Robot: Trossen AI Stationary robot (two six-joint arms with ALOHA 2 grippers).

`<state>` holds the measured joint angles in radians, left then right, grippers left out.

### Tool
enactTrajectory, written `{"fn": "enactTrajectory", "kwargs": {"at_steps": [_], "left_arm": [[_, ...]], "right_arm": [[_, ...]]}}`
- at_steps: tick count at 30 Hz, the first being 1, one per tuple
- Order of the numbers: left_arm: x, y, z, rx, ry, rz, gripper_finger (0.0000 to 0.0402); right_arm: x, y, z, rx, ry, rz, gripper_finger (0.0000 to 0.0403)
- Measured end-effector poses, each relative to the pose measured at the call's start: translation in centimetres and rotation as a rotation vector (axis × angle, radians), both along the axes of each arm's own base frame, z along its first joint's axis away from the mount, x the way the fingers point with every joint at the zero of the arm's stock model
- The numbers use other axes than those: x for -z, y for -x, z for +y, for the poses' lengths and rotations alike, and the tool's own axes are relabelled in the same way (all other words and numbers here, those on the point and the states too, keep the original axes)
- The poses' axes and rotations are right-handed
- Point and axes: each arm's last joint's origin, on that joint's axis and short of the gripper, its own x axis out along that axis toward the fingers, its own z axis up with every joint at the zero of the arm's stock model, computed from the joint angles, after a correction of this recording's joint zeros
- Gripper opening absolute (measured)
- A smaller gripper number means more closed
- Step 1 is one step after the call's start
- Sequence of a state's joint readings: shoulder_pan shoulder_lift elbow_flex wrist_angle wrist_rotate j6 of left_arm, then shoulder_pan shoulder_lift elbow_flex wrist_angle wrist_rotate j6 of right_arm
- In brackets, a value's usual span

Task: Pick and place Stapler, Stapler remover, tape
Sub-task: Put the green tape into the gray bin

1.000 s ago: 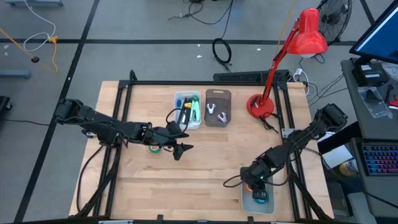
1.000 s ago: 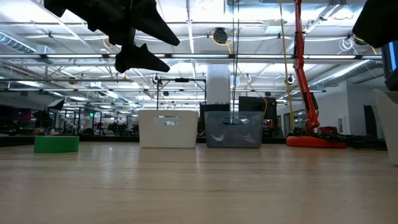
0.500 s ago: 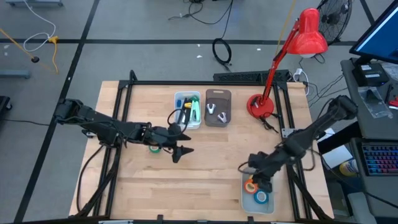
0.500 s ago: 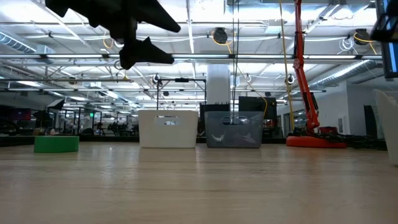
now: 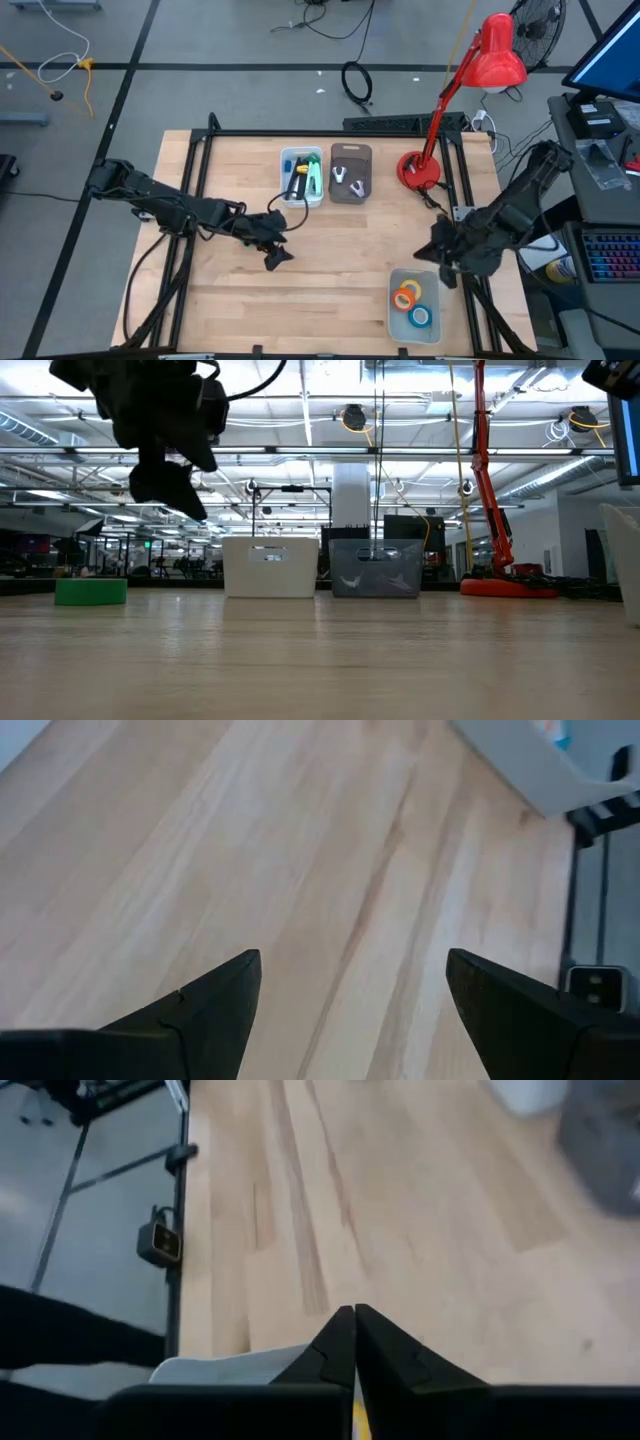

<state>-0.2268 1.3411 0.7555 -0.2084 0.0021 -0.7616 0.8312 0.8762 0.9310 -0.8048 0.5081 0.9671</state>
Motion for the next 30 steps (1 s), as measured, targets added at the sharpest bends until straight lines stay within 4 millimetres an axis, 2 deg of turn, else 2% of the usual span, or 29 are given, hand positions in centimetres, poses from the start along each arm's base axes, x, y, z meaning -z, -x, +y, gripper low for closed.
{"fn": "enactTrajectory", "kwargs": {"at_steps": [9, 18, 24, 30], "left_arm": [[0.3, 0.3, 0.2, -0.022, 0.003, 0.050, 0.0324], [-0.4, -0.3, 0.0, -0.021, 0.024, -0.047, 0.0324], [-0.8, -0.7, -0.1, -0.023, 0.042, -0.106, 0.0324], [-1.3, -1.1, -0.2, -0.023, 0.057, -0.168, 0.0324]], "right_arm": [[-1.9, 3.0, -3.1, -0.091, 0.093, -0.141, 0.0001], [-3.9, 5.0, -5.8, -0.187, 0.155, -0.361, 0.0001], [-3.9, 6.6, -7.5, -0.221, 0.157, -0.411, 0.0000], [-1.9, 7.5, -8.4, -0.210, 0.082, -0.471, 0.0000]]}}
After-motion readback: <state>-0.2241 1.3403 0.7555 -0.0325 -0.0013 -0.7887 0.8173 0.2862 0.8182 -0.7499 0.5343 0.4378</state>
